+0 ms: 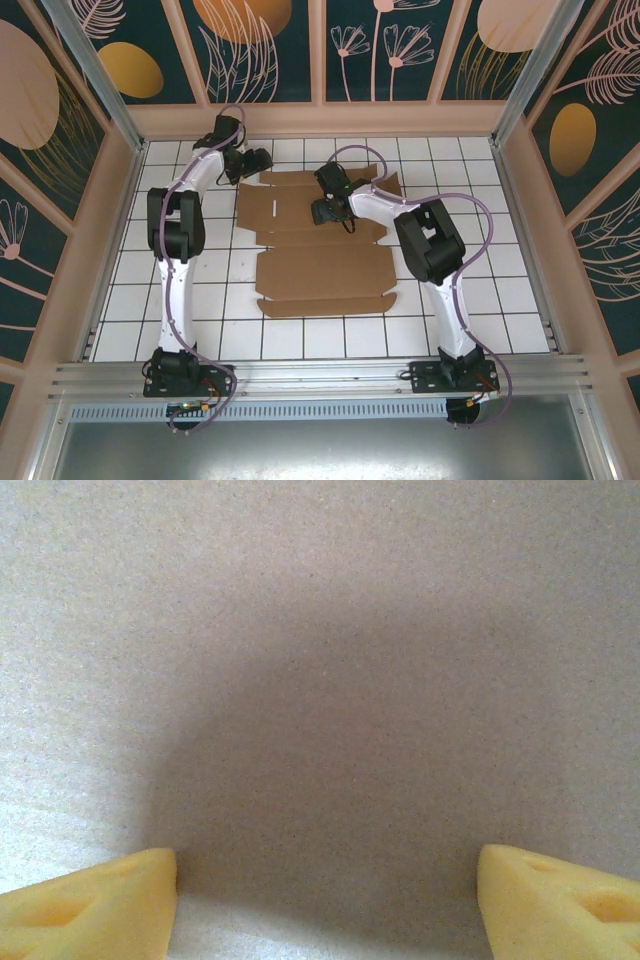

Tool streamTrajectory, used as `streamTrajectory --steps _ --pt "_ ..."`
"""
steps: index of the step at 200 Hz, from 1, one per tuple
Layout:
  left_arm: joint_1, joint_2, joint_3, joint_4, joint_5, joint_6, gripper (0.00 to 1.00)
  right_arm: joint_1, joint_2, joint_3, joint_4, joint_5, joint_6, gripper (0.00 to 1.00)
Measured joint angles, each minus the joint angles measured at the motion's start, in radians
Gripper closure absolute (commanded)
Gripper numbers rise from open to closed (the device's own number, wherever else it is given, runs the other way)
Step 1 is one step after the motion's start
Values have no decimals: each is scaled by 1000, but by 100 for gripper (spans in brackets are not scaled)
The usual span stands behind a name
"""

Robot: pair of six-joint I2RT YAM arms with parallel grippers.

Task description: Fold the paper box

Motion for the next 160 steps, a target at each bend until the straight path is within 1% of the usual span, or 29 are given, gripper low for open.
streamTrajectory --steps 30,41,84,121,160 --pt "-5 25 16 7 28 3 23 -1 -1 -3 3 0 0 25" --pt "-5 29 16 16 40 2 26 -1 -1 -3 3 0 0 25" --pt "-5 29 -21 80 107 -20 32 -1 -1 -4 4 0 0 27" --pt "-5 29 -50 120 167 -55 34 -2 -1 -4 4 0 0 29" --pt "-2 0 -118 192 192 -97 34 -3 -1 -5 4 0 0 30"
